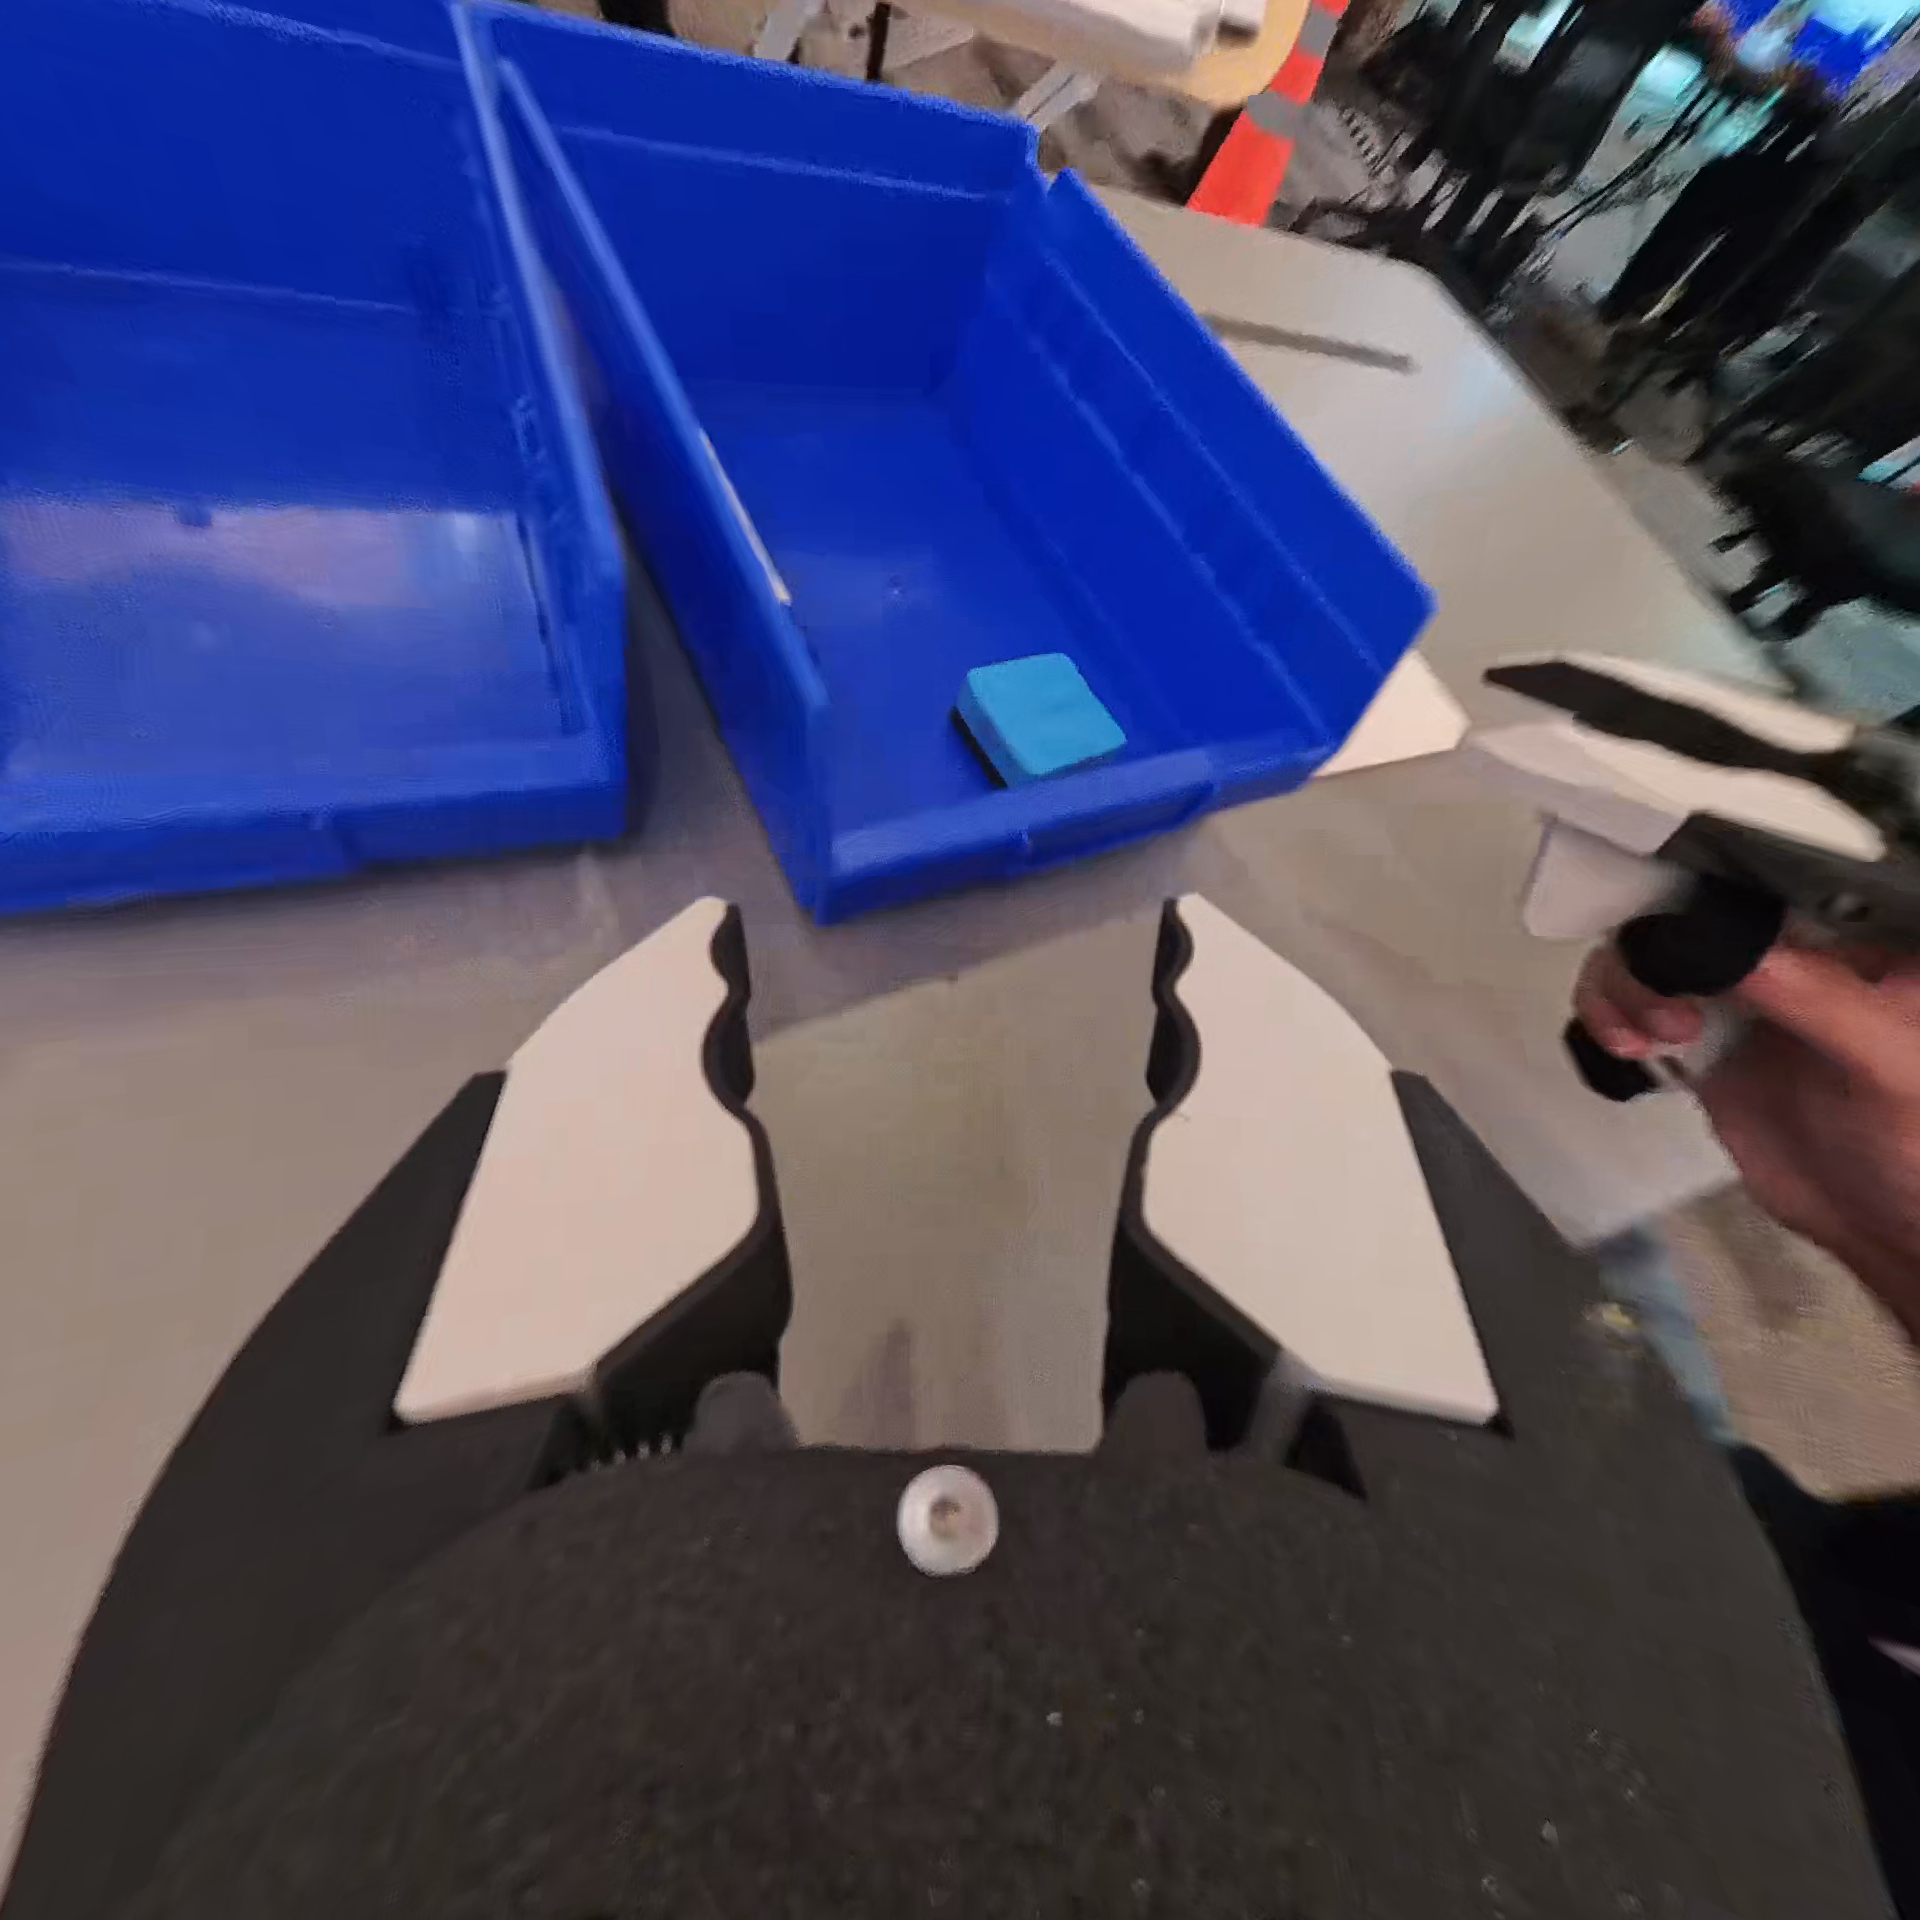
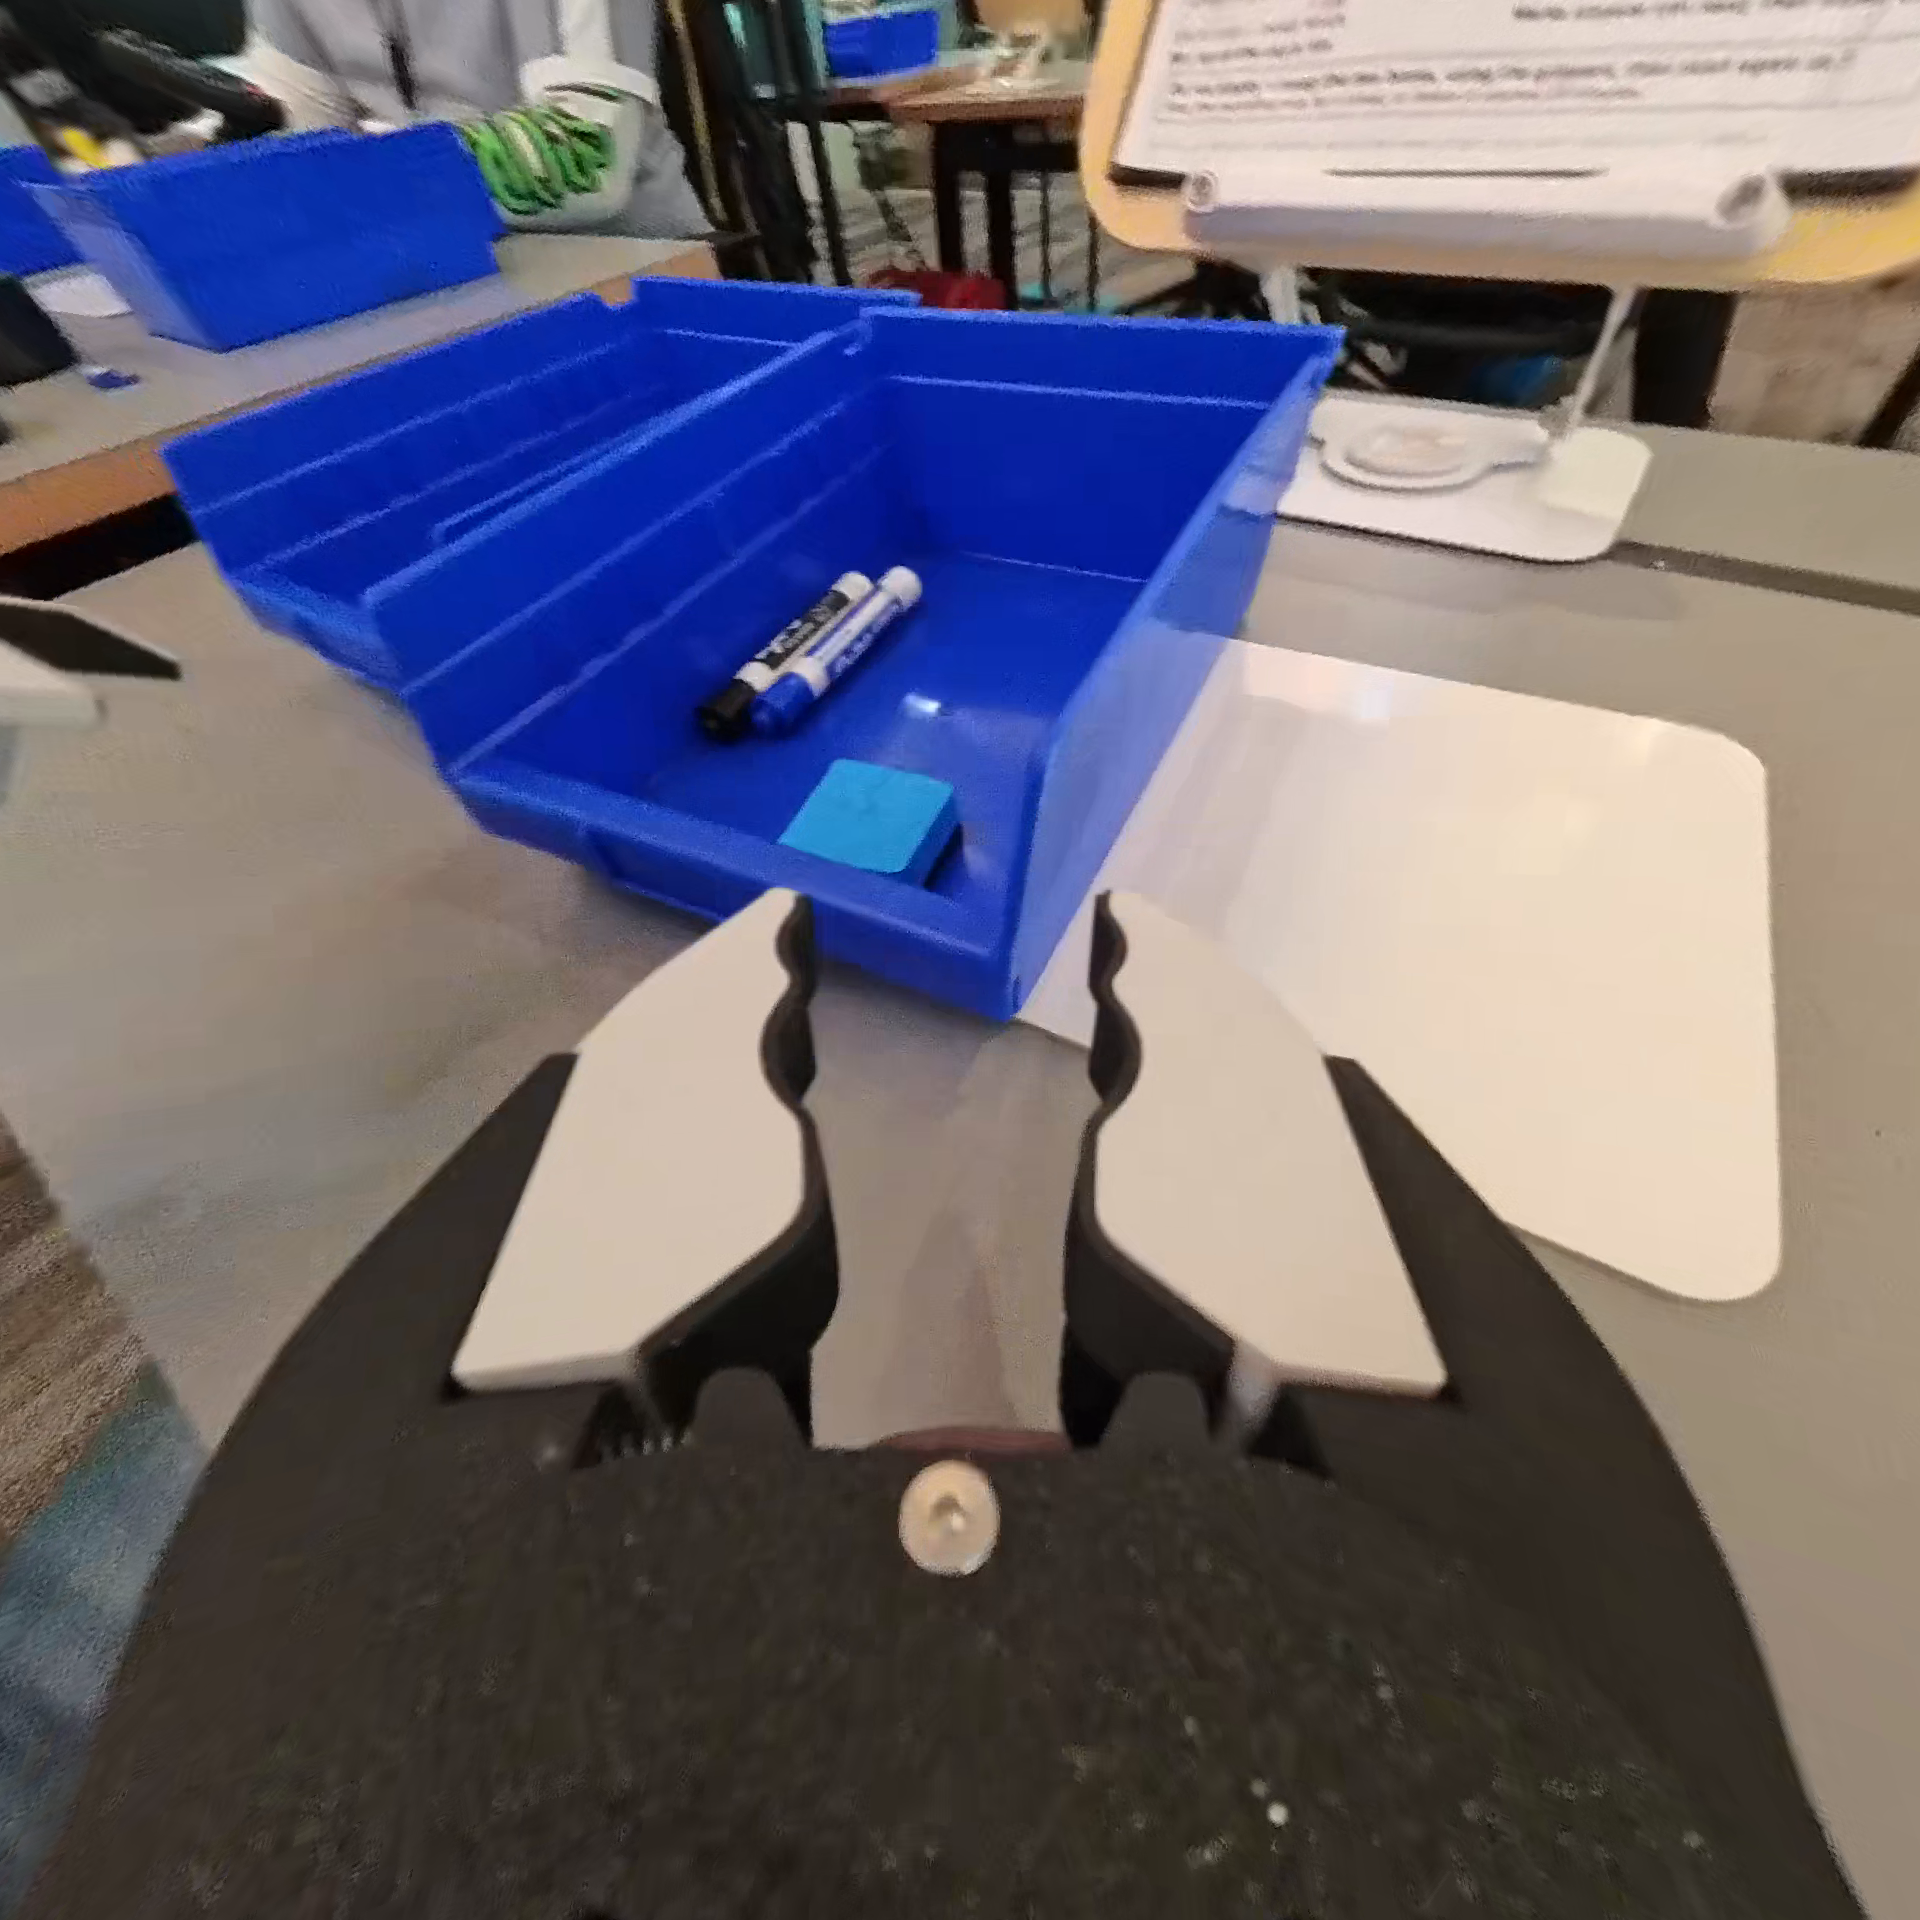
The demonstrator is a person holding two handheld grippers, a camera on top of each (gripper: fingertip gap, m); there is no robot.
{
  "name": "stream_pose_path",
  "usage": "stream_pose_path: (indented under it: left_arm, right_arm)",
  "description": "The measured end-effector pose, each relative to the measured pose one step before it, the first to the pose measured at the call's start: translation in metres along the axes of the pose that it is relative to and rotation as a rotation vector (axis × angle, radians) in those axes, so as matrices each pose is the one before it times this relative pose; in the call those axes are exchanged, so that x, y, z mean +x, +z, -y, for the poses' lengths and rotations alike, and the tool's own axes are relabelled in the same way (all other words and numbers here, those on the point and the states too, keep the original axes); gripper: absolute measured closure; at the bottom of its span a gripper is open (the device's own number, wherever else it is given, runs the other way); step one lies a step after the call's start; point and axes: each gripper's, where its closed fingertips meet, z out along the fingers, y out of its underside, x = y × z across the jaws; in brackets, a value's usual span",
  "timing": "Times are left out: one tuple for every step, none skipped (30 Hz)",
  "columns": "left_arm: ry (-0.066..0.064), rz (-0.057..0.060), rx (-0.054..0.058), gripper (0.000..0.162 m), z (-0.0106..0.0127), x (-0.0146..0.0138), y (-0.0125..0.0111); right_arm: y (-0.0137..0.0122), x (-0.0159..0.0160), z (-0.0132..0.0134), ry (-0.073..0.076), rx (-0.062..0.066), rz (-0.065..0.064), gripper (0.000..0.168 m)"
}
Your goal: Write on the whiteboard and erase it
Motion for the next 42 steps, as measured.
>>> stream_pose_path:
  left_arm:
    - [-0.0537, -0.0324, 0.0145, 0.089, 0.00085, -0.00973, -0.01485]
    - [-0.0437, 0.0067, 0.0175, 0.094, 0.00452, -0.02001, -0.01118]
    - [-0.0112, 0.0511, 0.022, 0.094, 0.009, -0.0299, -0.00696]
    - [0.026, 0.1089, 0.0257, 0.094, 0.01155, -0.03921, -0.00217]
    - [0.0408, 0.1273, 0.0119, 0.094, 0.00936, -0.04134, 0.00443]
    - [0.037, 0.0918, -0.0076, 0.095, 0.00561, -0.03363, 0.0109]
    - [0.017, 0.054, -0.0213, 0.095, 0.00266, -0.02434, 0.01452]
    - [0.0042, 0.0107, -0.0254, 0.095, 0.00166, -0.01411, 0.01547]
    - [0.0056, 0.0034, -0.0171, 0.096, 0.00227, -0.0101, 0.0145]
    - [0.0094, 0.0182, -0.0072, 0.1, 0.00243, -0.00967, 0.01314]
    - [0.007, 0.0077, -0.0082, 0.104, 0.0024, -0.00577, 0.01066]
    - [0.0055, -0.0075, -0.0002, 0.115, 0.00351, -0.00183, 0.00773]
    - [0.0096, -0.0049, 0.004, 0.152, 0.00244, -0.00124, 0.0049]
    - [0.0015, 0.0038, -0.0038, 0.158, -0.00021, -0.00178, 0.00111]
    - [-0.0252, -0.0156, -0.0155, 0.159, -0.00282, 0.0026, -0.00338]
    - [-0.0253, 0.0034, -0.0141, 0.159, -0.0055, 0.00201, -0.007]
    - [0.0046, 0.0337, -0.003, 0.16, -0.00697, -0.00088, -0.00936]
    - [0.0049, 0.0259, 0.003, 0.16, -0.00822, -0.00052, -0.01109]
    - [-0.0125, 0.0184, 0.0073, 0.16, -0.00909, -0.0007, -0.01249]
    - [-0.0165, 0.0229, 0.0094, 0.16, -0.00981, -0.00205, -0.01397]
    - [-0.0087, 0.0246, 0.008, 0.16, -0.01024, -0.00307, -0.0147]
    - [-0.0141, 0.0208, 0.0083, 0.16, -0.01014, -0.00352, -0.01489]
    - [-0.0225, 0.0168, 0.0078, 0.16, -0.0096, -0.00387, -0.01439]
    - [-0.0181, 0.0151, 0.0047, 0.16, -0.00879, -0.00433, -0.01332]
    - [-0.0129, 0.0112, 0.0013, 0.16, -0.00796, -0.00397, -0.01235]
    - [-0.0122, 0.0063, 0.003, 0.16, -0.00718, -0.00315, -0.01106]
    - [-0.0094, 0.0009, 0.0051, 0.159, -0.00626, -0.00185, -0.00961]
    - [-0.0049, -0.0023, 0.0033, 0.159, -0.00549, -0.00055, -0.00838]
    - [0.0022, -0.0029, 0.0004, 0.159, -0.00495, 0.00065, -0.00742]
    - [0.0023, -0.0058, 0.0014, 0.159, -0.00449, 0.0018, -0.00658]
    - [-0.0006, -0.0002, 0.0035, 0.158, -0.00404, 0.00135, -0.006]
    - [0.0042, 0.0051, 0.0042, 0.158, -0.00365, 0.00074, -0.00603]
    - [0.0099, 0.0093, 0.0131, 0.157, -0.00207, 0.00045, -0.00586]
    - [0.0069, 0.0127, 0.02, 0.157, 0.00026, 0.00024, -0.00638]
    - [0.0022, 0.0138, 0.0232, 0.157, 0.00324, 0.00021, -0.00656]
    - [0.0038, 0.0151, 0.0212, 0.158, 0.00541, -0.00011, -0.00583]
    - [-0.0001, -0.0022, 0.0316, 0.158, 0.00882, 0.00181, -0.00584]
    - [-0.009, -0.0093, 0.0363, 0.158, 0.01214, 0.00388, -0.00585]
    - [0.0008, -0.0019, 0.0395, 0.158, 0.01508, 0.0055, -0.00566]
    - [0.013, -0.0017, 0.0434, 0.158, 0.01795, 0.00831, -0.00523]
    - [0.0168, -0.0055, 0.0489, 0.158, 0.02109, 0.0111, -0.00455]
    - [0.0137, -0.0135, 0.0464, 0.158, 0.02295, 0.0141, -0.00259]
  right_arm:
    - [-0.0123, -0.00552, -0.00034, -0.0225, 0.0275, 0.0384, 0.118]
    - [-0.01, -0.00341, -0.00083, -0.0154, 0.0252, 0.0144, 0.118]
    - [-0.00822, -0.00288, -0.00165, -0.0148, 0.0211, 0.004, 0.118]
    - [-0.00596, -0.00367, -0.00219, -0.0136, 0.0196, 0.0041, 0.119]
    - [-0.00319, -0.00602, -0.00225, -0.0088, 0.0123, 0.0159, 0.119]
    - [-0.00029, -0.00787, -0.00298, 0.001, -0.0009, 0.0272, 0.118]
    - [0.00205, -0.00826, -0.00384, 0.0089, -0.0099, 0.029, 0.118]
    - [0.00346, -0.00813, -0.00372, 0.0106, -0.0118, 0.0254, 0.118]
    - [0.00374, -0.00894, -0.00293, 0.0078, -0.0106, 0.024, 0.117]
    - [0.00422, -0.00998, -0.0024, 0.0018, -0.0098, 0.0238, 0.117]
    - [0.00498, -0.00969, -0.00224, -0.0047, -0.0126, 0.0188, 0.117]
    - [0.00526, -0.00901, -0.00214, -0.009, -0.0168, 0.0092, 0.117]
    - [0.00563, -0.0085, -0.00155, -0.0103, -0.0166, 0.0049, 0.117]
    - [0.00739, -0.00718, -0.00069, -0.01, -0.0127, 0.011, 0.118]
    - [0.00793, -0.00718, 0.00048, -0.0096, -0.0131, 0.0074, 0.119]
    - [0.00785, -0.00741, 0.00208, -0.0156, -0.0132, -0.0006, 0.119]
    - [0.00824, -0.00727, 0.00422, -0.025, -0.0072, -0.0054, 0.12]
    - [0.00969, -0.00853, 0.00607, -0.0261, -0.001, -0.0066, 0.121]
    - [0.01035, -0.00777, 0.00643, -0.0197, 0.0003, -0.007, 0.121]
    - [0.01104, -0.00719, 0.00592, -0.0068, -0.0042, -0.003, 0.121]
    - [0.01162, -0.00829, 0.00489, 0.007, -0.0086, 0.0045, 0.121]
    - [0.01167, -0.00743, 0.00368, 0.0145, -0.0118, 0.0013, 0.12]
    - [0.0115, -0.00637, 0.00215, 0.0178, -0.0122, -0.0064, 0.12]
    - [0.01145, -0.00702, 0.0004, 0.0128, -0.0162, -0.0093, 0.12]
    - [0.00925, -0.0042, -0.00075, 0.0086, -0.0165, -0.0263, 0.12]
    - [0.00676, -0.00189, 0.00004, 0.0179, -0.007, -0.0347, 0.121]
    - [0.00568, -0.00456, 0.00036, 0.0251, -0.0032, -0.0114, 0.122]
    - [0.0053, -0.0088, -0.00034, 0.0213, -0.005, 0.0188, 0.122]
    - [0.00469, -0.00874, -0.00144, 0.0134, -0.0093, 0.018, 0.128]
    - [0.00468, -0.00415, -0.00251, 0.0065, -0.0165, -0.0178, 0.15]
    - [0.00198, 0.00043, -0.00077, -0.0094, -0.0155, -0.0397, 0.155]
    - [-0.00071, 0.00155, 0.00006, -0.0125, -0.0177, -0.0311, 0.159]
    - [-0.00183, 0.0006, 0.00058, -0.0051, -0.0135, -0.0142, 0.161]
    - [-0.00291, -0.00057, 0.00344, -0.0076, 0.0028, -0.0057, 0.163]
    - [-0.0042, -0.00137, 0.00685, -0.0207, 0.0184, -0.0051, 0.164]
    - [-0.00523, -0.00156, 0.00962, -0.0198, 0.0233, -0.0009, 0.164]
    - [-0.00668, 0.00076, 0.01159, -0.0116, 0.0228, 0.0001, 0.164]
    - [-0.00678, 0.00369, 0.01369, -0.0074, 0.0299, -0.0035, 0.163]
    - [-0.00765, 0.00525, 0.01655, -0.01, 0.0442, -0.0088, 0.163]
    - [-0.00929, 0.00773, 0.01793, -0.0156, 0.0472, -0.0208, 0.164]
    - [-0.00944, 0.01147, 0.01779, -0.0124, 0.0426, -0.0285, 0.164]
    - [-0.01026, 0.01537, 0.01805, -0.0002, 0.0445, -0.0256, 0.164]
